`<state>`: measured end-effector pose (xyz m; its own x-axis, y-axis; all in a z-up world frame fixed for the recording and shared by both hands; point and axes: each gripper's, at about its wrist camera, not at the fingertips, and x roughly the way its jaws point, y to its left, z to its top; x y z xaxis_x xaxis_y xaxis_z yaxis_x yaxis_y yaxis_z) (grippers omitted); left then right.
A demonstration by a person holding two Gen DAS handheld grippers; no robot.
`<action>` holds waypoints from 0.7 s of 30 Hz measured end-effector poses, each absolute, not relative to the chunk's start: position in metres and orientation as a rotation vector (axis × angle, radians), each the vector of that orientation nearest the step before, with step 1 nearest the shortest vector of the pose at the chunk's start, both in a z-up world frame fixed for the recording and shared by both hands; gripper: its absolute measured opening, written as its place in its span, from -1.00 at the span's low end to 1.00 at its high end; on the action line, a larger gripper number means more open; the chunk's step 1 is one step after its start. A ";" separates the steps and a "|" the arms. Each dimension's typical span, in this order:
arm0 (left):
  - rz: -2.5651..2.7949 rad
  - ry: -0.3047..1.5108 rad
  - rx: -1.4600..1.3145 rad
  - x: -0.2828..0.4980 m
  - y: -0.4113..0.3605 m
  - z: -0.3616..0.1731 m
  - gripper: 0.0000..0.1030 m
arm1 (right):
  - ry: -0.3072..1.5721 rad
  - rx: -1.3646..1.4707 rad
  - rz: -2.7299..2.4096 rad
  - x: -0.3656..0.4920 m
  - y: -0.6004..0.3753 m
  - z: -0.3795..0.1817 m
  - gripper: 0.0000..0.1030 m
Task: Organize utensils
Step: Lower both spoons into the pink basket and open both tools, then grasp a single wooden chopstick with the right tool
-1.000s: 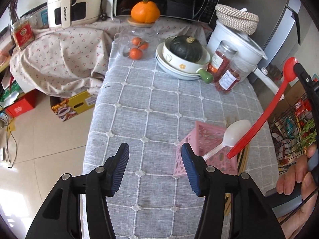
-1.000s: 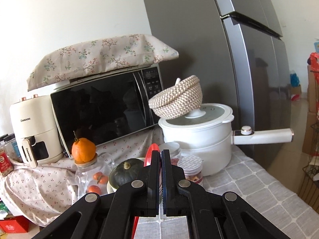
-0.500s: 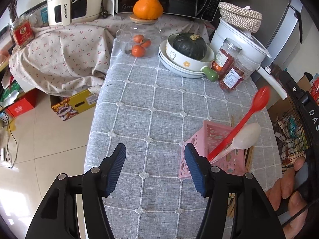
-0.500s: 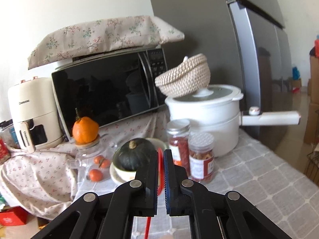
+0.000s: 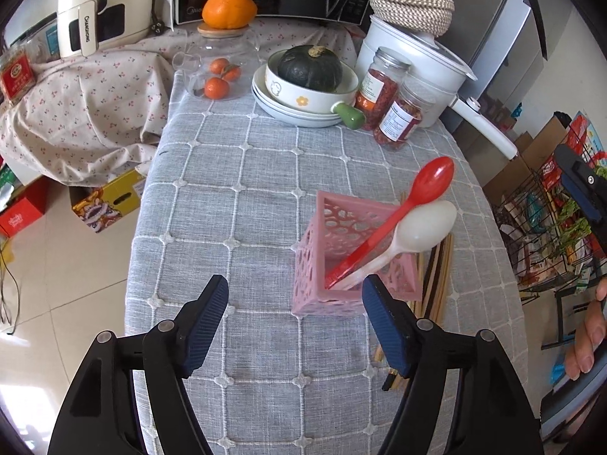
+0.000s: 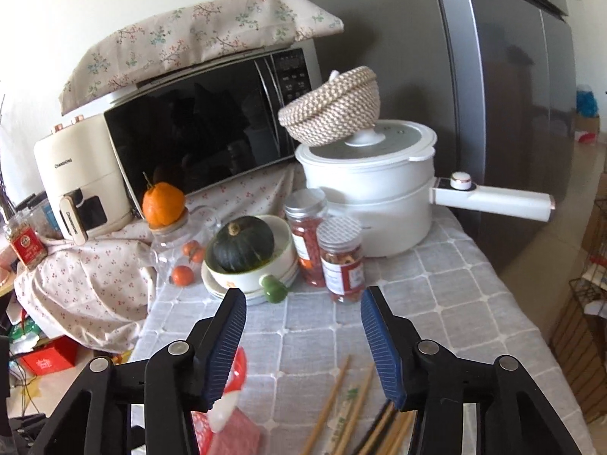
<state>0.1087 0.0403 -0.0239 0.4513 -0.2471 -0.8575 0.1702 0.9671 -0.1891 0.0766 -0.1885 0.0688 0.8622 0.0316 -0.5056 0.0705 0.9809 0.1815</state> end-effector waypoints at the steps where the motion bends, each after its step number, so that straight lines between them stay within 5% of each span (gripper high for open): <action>1: -0.271 1.078 -0.076 0.106 0.037 -0.026 0.50 | 0.553 0.189 -0.028 0.075 -0.194 0.065 0.19; 10: -0.330 1.144 -0.003 0.089 0.009 -0.047 0.54 | 0.797 0.171 -0.080 0.080 -0.231 0.012 0.41; 21: -0.377 1.251 0.006 0.090 -0.001 -0.068 0.54 | 1.184 0.213 -0.157 0.112 -0.262 -0.083 0.44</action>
